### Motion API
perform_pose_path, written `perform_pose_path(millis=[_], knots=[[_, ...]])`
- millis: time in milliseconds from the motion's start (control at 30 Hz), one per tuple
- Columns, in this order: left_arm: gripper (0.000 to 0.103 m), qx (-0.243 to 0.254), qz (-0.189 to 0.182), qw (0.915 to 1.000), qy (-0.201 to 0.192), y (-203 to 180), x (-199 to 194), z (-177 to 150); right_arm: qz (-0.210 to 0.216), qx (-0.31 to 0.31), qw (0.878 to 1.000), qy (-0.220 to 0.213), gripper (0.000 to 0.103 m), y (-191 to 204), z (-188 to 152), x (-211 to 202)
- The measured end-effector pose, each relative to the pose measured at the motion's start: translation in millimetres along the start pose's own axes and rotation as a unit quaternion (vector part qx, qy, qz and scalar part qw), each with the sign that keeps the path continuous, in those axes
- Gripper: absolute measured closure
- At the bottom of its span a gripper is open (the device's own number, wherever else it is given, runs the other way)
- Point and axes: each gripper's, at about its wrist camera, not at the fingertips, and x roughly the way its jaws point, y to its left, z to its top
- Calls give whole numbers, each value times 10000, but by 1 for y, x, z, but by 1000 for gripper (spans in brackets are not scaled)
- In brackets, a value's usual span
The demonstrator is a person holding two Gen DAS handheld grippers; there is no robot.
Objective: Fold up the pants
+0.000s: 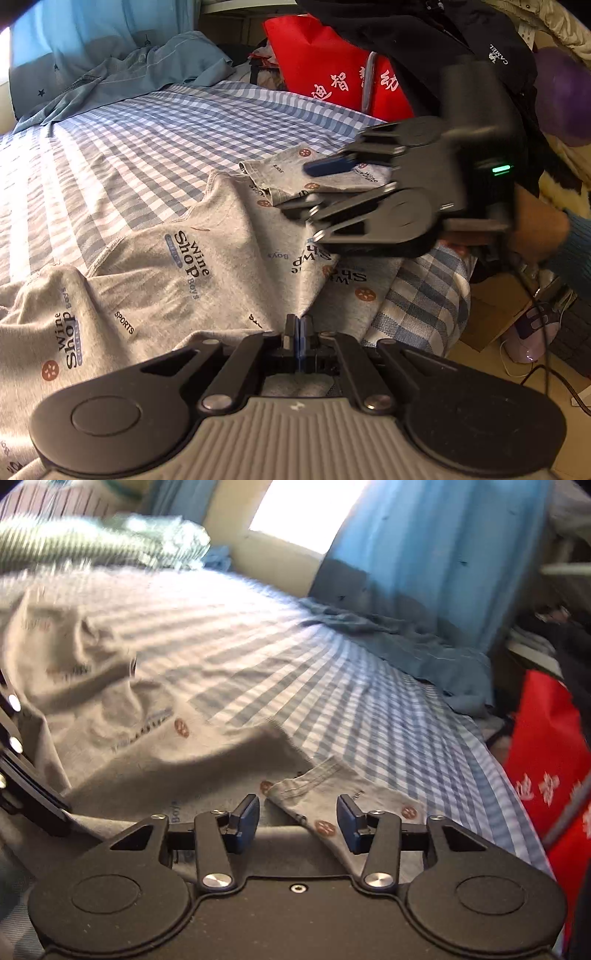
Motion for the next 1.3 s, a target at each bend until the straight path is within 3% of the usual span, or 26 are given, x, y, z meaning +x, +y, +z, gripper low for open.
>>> perform_pose_path(millis=[33,100,133,167,267,367,600,700,800,900,1000,1067,1300], knots=[[103,-1,4,10000,-7,0,-1,0,20,-164,9998,123,60,2,2,8],[103,5,22,10000,-24,-2,-1,2,60,-250,9994,239,79,2,5,19],[103,3,33,10000,-44,-2,-2,2,60,-201,9993,305,95,-1,7,23],[103,12,45,10000,-66,-2,-4,3,0,-127,9993,350,98,-4,7,25],[103,9,67,9998,-187,0,-13,11,-220,168,9995,182,99,-22,11,20],[103,-23,101,9991,-404,4,-28,24,-361,867,9955,-113,99,-58,21,-1],[103,241,75,9959,-866,-8,-57,43,-999,2101,9697,-742,99,-152,17,-80],[103,563,-1,9963,-653,-25,-43,33,-1329,2467,9579,-617,99,-178,-15,-97],[103,820,-4,9962,-285,-41,-18,18,-1502,2886,9455,-160,99,-192,-65,-91],[103,942,22,9955,-20,-45,-1,3,-1549,3252,9321,379,99,-192,-116,-75],[103,955,53,9954,82,-44,5,-2,-1498,3672,9167,491,99,-192,-149,-67],[103,943,53,9955,40,-43,2,-2,-1497,3773,9128,451,99,-190,-156,-66],[103,920,94,9957,-53,-44,0,-5,-1760,3597,9163,52,99,-189,-141,-77]])
